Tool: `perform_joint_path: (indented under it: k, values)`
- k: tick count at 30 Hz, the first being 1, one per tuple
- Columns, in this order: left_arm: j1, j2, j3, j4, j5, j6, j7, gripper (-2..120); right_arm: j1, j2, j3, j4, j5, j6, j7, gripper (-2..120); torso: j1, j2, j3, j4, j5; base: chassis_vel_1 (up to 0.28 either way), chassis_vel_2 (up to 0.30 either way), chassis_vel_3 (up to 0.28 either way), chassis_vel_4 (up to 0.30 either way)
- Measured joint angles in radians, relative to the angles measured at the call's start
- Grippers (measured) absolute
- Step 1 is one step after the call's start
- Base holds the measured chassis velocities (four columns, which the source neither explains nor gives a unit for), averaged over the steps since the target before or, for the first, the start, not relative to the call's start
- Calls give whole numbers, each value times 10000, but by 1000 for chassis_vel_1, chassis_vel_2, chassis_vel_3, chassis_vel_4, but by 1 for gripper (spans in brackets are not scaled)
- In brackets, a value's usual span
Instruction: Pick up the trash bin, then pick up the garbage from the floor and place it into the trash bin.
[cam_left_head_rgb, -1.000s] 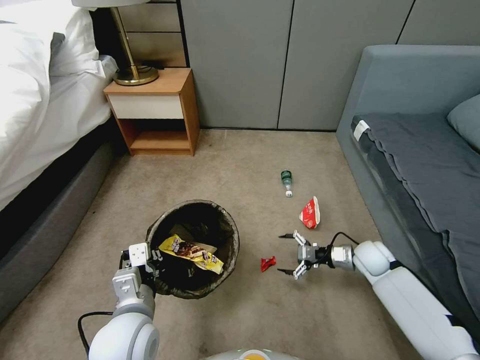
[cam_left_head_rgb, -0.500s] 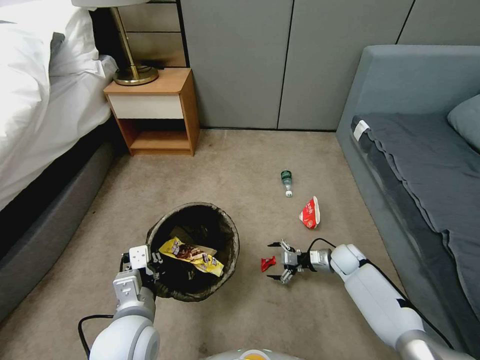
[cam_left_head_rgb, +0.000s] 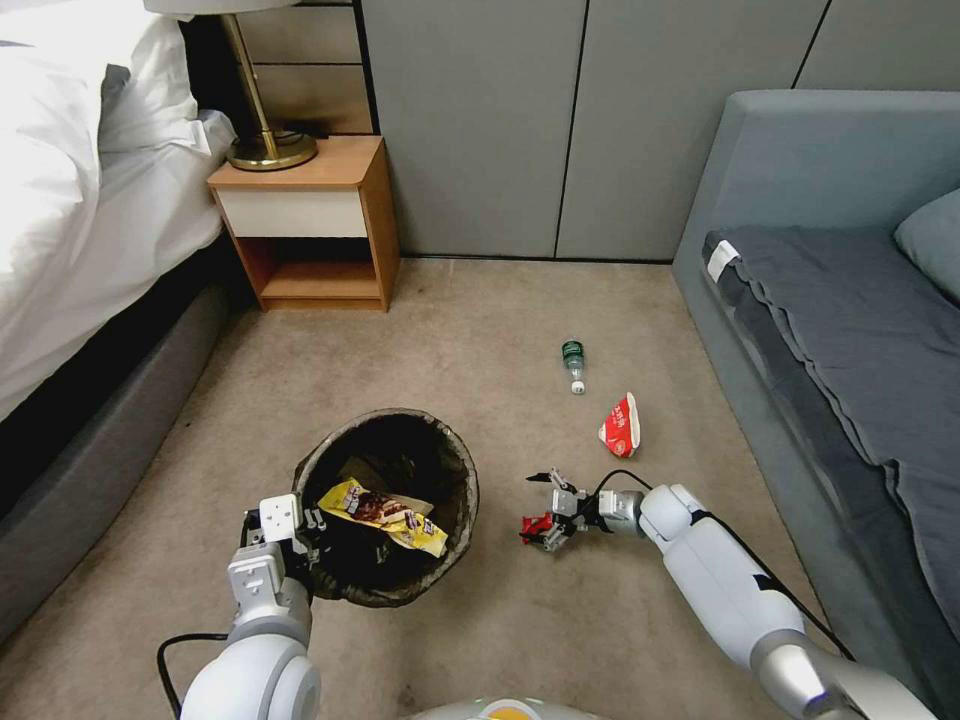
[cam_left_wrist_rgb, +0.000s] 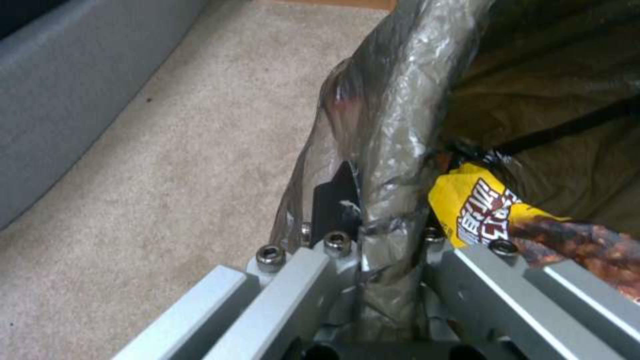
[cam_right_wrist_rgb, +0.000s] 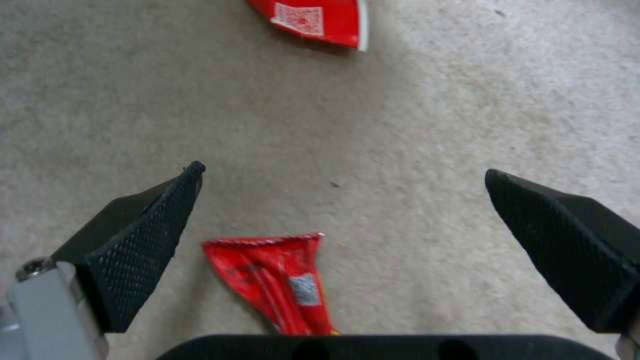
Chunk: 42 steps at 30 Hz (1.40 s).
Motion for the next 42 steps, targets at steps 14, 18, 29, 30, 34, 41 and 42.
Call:
perform_joint_path:
  k: [14, 18, 29, 30, 34, 41, 42]
  values:
    - [1, -5, 26, -25, 15, -10, -1, 0, -511, 46, 26, -122, 78, -37, 196, 100, 0, 1, 0, 0, 0, 0, 0, 0, 0]
    - [-30, -6, 32, -24, 14, -11, -2, 0, -775, 10, 69, -117, 89, -51, 277, 100, 0, 1, 0, -1, 1, 0, 0, 0, 0]
    - [-14, 11, 33, -20, 12, -12, -9, 0, -928, -247, 350, -402, 333, -31, 629, 100, 0, 1, -1, 1, 3, 0, 0, 0, 0]
    - [-13, 12, 33, -20, 12, -11, -10, 0, -910, -282, 387, -455, 378, -31, 668, 100, 0, 1, -1, 0, 2, 0, 0, 0, 0]
    - [-2, 15, 39, -20, 13, -12, -15, 0, -832, -419, 466, -565, 500, -43, 764, 100, 0, 1, 0, 1, 0, 0, 0, 0, 0]
    - [16, 9, 77, -6, 35, -23, -15, 0, -759, -595, 502, -610, 693, -99, 838, 100, 0, 1, 0, -2, -1, 0, 0, 0, 0]
    - [20, 8, 86, -3, 47, -27, -14, 0, -732, -605, 505, -630, 760, -111, 861, 100, 0, 0, 0, -2, -2, 0, 0, 0, 0]
